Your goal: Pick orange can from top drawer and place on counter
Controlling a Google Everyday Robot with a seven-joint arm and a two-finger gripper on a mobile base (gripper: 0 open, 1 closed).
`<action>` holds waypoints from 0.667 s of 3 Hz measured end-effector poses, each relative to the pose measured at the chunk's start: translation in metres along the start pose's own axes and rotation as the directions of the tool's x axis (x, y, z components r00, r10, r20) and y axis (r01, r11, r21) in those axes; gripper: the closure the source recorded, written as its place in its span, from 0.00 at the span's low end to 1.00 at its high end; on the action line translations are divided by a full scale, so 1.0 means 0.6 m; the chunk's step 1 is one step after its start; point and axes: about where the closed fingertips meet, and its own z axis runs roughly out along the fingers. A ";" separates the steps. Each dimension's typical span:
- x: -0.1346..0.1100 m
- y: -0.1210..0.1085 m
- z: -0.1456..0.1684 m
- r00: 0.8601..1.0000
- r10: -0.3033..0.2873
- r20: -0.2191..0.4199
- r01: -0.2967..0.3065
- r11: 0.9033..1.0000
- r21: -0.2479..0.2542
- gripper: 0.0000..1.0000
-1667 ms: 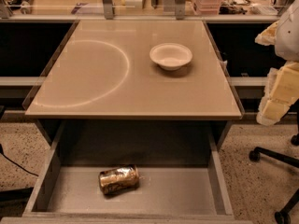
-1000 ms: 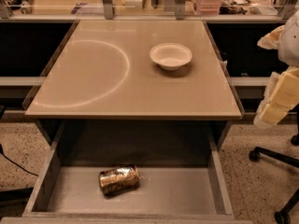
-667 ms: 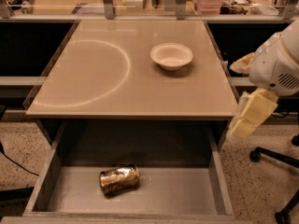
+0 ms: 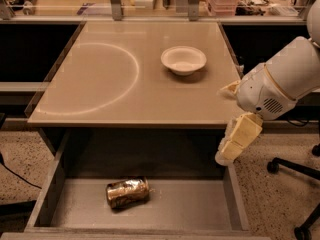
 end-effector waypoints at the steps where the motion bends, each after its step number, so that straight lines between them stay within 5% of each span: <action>1: -0.005 0.009 0.004 1.000 -0.022 0.020 0.022 1.000 -0.001 0.00; 2: -0.021 0.046 0.045 0.991 -0.050 0.120 0.051 0.999 -0.005 0.00</action>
Offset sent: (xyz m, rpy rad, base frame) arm -0.0468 0.0757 -0.0635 0.3106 -0.0863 0.0249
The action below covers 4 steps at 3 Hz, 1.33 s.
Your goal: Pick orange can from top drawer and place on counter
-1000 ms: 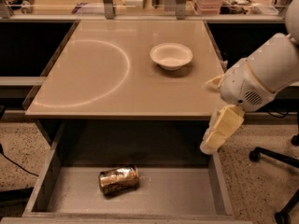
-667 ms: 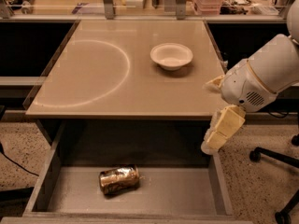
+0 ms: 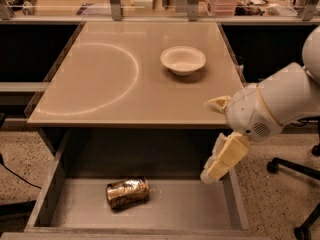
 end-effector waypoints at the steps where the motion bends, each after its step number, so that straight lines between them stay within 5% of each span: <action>1: -0.003 0.035 0.102 0.987 0.033 0.158 -0.027 0.999 -0.043 0.00; 2: -0.009 0.053 0.171 0.967 0.061 0.249 -0.041 0.996 -0.083 0.00; 4: -0.013 0.054 0.174 0.966 0.057 0.251 -0.037 0.996 -0.083 0.00</action>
Offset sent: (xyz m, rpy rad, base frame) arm -0.0239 0.1059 -0.1119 0.3931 0.0765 0.0041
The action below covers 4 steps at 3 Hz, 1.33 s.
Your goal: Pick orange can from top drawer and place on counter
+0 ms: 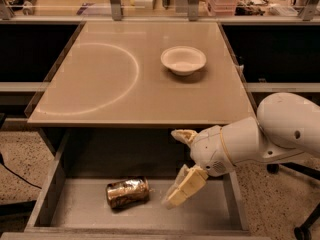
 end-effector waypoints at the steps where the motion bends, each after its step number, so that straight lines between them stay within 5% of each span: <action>1: 0.030 -0.002 0.042 0.998 0.055 0.043 -0.053 0.998 -0.029 0.00; 3: 0.100 -0.030 0.144 0.985 0.159 0.059 -0.154 0.985 -0.082 0.00; 4: 0.101 -0.031 0.146 0.985 0.161 0.059 -0.156 0.984 -0.081 0.00</action>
Offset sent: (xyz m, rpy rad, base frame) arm 0.0144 0.0474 -0.1264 0.1605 0.2054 -0.0198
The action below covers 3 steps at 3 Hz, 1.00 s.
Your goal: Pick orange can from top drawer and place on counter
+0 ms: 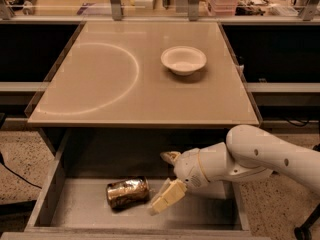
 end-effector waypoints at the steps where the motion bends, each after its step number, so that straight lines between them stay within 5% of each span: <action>1: 0.006 -0.006 0.000 1.000 -0.015 -0.007 0.015 0.999 0.039 0.00; 3: 0.022 -0.035 0.046 0.997 -0.074 -0.014 0.075 0.994 0.078 0.00</action>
Offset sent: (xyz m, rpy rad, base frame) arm 0.0268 0.0033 -0.0402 -0.0435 -0.1107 -0.0545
